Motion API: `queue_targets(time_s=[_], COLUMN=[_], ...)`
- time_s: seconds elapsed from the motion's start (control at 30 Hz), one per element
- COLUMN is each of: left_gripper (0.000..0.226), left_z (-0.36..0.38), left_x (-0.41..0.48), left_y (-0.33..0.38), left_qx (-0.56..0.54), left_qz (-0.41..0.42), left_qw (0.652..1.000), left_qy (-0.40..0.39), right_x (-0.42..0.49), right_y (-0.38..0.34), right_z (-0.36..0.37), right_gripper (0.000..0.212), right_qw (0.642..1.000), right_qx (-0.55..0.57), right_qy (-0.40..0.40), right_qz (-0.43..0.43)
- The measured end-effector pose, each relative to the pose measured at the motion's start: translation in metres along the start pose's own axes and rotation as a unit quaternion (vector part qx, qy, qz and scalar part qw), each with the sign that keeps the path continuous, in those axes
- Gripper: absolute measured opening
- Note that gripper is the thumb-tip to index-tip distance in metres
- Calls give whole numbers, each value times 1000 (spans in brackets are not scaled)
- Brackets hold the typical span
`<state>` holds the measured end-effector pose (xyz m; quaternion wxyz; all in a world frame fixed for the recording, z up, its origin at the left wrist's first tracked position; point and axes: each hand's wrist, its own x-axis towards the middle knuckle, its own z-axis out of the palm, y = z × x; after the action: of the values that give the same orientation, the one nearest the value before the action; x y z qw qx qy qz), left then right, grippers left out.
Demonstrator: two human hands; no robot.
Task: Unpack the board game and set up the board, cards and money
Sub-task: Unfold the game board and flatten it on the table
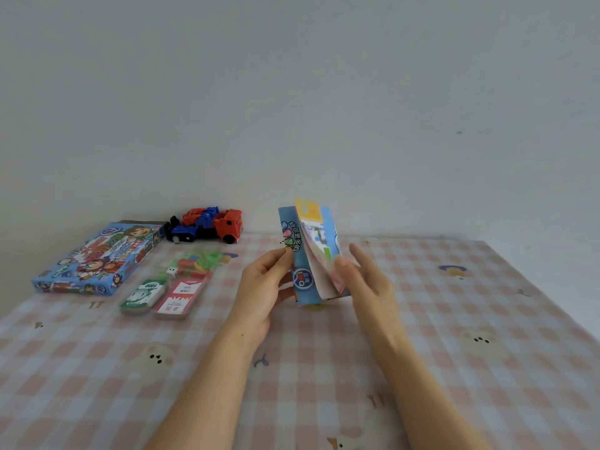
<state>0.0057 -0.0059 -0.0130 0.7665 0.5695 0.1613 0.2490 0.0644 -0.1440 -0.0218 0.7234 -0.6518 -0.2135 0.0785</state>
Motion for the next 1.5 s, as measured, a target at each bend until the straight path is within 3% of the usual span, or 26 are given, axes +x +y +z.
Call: queue_targets(time_s=[0.1, 0.2, 0.33, 0.43, 0.5, 0.6, 0.63, 0.73, 0.9, 1.03, 1.07, 1.13, 1.2, 1.5], left_gripper=[14, 13, 40, 28, 13, 64, 61, 22, 22, 23, 25, 30, 27, 15], left_z=[-3, 0, 2, 3, 4, 7, 8, 11, 8, 9, 10, 9, 8, 9], left_x=[4, 3, 1, 1, 2, 0, -1, -3, 0, 1, 1, 1, 1, 1], left_y=[-1, -1, -6, -10, -10, -5, -4, -3, -8, -8, -8, -8, -8, -6], left_qx=[-1, 15, 186, 260, 265, 177, 156, 147, 133, 124, 122, 128, 140, 146], left_qz=[-3, 9, 157, 218, 205, 146, 137, 139, 120, 112, 110, 111, 116, 104], left_qw=[1000, 1000, 968, 939, 941, 973, 978, 979, 984, 986, 986, 985, 983, 981], left_qy=[6, 11, 64, 56, 39, 12, 6, -1, 4, 11, 17, 27, 32, 71], right_x=[4, 4, 6, 6, 6, 8, 8, 8, 5, 4, 2, -1, -3, -6], right_y=[-2, -3, -1, 1, 3, 6, 6, 5, 2, 1, 0, 1, 1, -3], right_z=[-8, -7, -4, -3, -2, -2, -3, -2, 0, -3, -3, 0, 3, 6], right_gripper=[40, 29, 25, 29, 36, 54, 55, 58, 69, 41, 47, 85, 109, 100], right_qw=[997, 998, 1000, 1000, 1000, 999, 999, 999, 999, 998, 997, 991, 986, 978], right_qx=[68, 46, 22, 8, -6, -20, -27, -34, -29, -41, -54, -109, -143, -173], right_qy=[18, 9, 3, -8, -17, -20, -18, -11, -12, -39, -49, -73, -90, -114], right_qz=[39, 30, 10, 16, 24, 31, 29, 25, 31, 27, 20, 4, -6, -31])
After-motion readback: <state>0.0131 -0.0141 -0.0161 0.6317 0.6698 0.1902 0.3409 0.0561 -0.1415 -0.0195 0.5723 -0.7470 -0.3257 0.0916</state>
